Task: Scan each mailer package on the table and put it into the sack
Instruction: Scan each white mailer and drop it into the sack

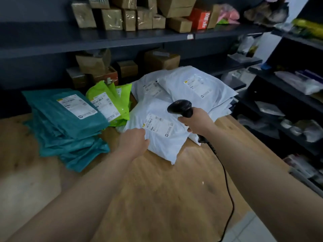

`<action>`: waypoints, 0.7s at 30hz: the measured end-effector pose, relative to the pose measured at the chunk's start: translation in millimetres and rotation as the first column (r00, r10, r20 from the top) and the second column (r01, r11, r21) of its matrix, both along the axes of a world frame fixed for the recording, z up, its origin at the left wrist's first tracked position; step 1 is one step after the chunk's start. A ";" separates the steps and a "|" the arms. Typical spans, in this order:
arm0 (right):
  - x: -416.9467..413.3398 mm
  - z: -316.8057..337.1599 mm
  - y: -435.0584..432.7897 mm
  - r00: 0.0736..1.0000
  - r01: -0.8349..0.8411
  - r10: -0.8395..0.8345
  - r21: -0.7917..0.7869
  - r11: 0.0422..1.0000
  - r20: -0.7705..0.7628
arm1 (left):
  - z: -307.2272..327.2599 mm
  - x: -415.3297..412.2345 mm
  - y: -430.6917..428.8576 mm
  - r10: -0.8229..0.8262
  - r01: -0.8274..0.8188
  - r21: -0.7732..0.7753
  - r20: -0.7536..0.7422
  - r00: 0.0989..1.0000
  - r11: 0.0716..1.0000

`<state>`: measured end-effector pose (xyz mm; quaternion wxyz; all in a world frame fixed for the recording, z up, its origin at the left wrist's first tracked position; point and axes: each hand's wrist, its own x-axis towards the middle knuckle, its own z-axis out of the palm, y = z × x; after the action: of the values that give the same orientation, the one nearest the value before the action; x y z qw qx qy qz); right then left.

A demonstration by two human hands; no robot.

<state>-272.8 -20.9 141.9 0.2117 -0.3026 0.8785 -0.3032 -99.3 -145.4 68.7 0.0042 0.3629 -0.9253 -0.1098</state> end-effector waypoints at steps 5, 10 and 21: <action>-51.9 -37.8 -40.3 0.992 -0.125 0.125 0.030 0.992 0.000 | -41.1 -36.9 -6.0 0.283 -0.285 0.250 0.044 0.958 0.926; -81.5 -66.7 -60.5 0.976 -0.217 0.215 0.055 0.975 0.044 | -82.7 -62.4 -9.4 0.684 -0.496 0.656 -0.042 0.728 0.568; -94.6 -82.6 -34.1 0.908 -0.387 0.367 0.070 0.919 0.203 | -90.1 -58.2 1.9 0.976 -0.119 0.993 0.002 0.218 0.025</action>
<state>-367.4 -55.0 59.3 0.3636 -0.4251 0.7948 -0.2354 -157.5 -143.5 -21.3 0.2492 0.6025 -0.3117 -0.6912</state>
